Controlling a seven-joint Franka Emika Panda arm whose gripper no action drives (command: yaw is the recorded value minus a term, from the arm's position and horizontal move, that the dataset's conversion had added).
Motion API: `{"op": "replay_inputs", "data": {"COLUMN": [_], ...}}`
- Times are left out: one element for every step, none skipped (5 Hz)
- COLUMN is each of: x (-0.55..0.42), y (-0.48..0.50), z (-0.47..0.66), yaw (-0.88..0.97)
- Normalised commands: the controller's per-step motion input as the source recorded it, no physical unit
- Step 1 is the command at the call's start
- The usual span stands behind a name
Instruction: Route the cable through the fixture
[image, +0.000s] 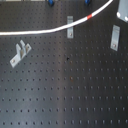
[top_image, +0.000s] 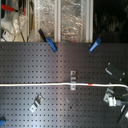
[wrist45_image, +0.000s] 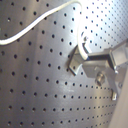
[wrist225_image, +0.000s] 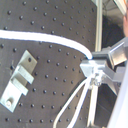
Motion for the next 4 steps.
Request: {"op": "replay_inputs", "data": {"x": [0.0, -0.111, -0.161, 0.01], "y": [0.0, 0.535, 0.48, 0.014], "z": [0.09, 0.11, 0.0, 0.0], "yaw": [-0.29, 0.32, 0.26, 0.0]}}
